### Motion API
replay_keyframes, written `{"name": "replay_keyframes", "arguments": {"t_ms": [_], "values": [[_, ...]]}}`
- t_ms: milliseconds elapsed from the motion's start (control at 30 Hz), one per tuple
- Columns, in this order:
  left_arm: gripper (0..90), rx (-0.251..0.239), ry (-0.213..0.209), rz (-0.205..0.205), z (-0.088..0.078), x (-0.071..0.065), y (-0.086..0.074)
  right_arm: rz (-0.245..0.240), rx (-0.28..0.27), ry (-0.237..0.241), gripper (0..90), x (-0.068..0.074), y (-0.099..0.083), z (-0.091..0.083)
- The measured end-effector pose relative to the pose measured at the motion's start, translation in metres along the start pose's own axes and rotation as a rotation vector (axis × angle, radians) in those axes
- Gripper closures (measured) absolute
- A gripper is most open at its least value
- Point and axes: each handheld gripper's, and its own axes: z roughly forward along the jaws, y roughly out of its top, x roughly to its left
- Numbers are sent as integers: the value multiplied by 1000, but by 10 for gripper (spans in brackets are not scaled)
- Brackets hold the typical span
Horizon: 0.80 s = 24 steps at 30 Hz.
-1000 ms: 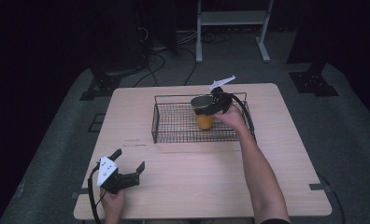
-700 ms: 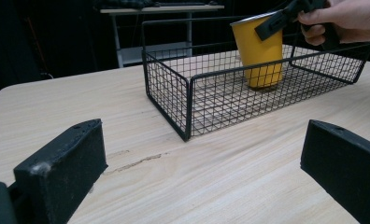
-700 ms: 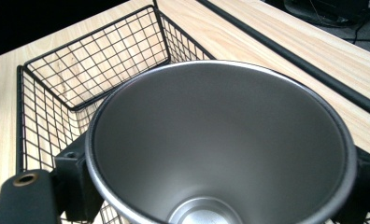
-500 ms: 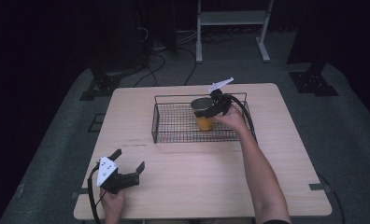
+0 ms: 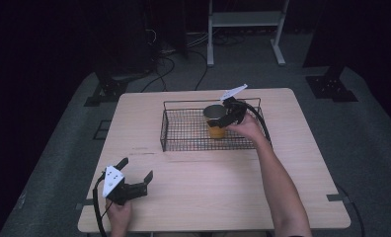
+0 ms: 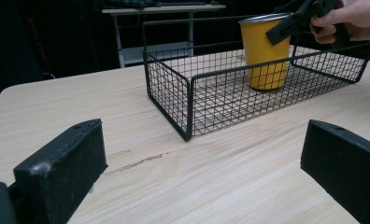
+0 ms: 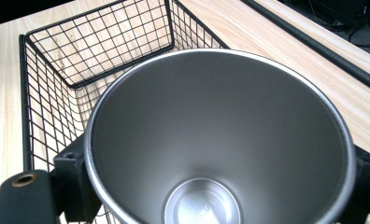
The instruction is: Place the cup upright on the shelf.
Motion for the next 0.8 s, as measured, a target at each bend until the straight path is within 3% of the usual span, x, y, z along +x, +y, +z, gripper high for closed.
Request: {"name": "replay_keyframes", "arguments": {"t_ms": [433, 600, 800], "values": [[0, 1, 2, 1, 0, 0, 0, -24, 47, -6, 98, 6, -4, 1], [0, 1, 3, 1, 0, 0, 0, -18, 60, -25, 25, 7, -4, 2], [0, 2, 4, 1, 1, 0, 0, -25, 58, -18, 10, 9, -4, -3]]}}
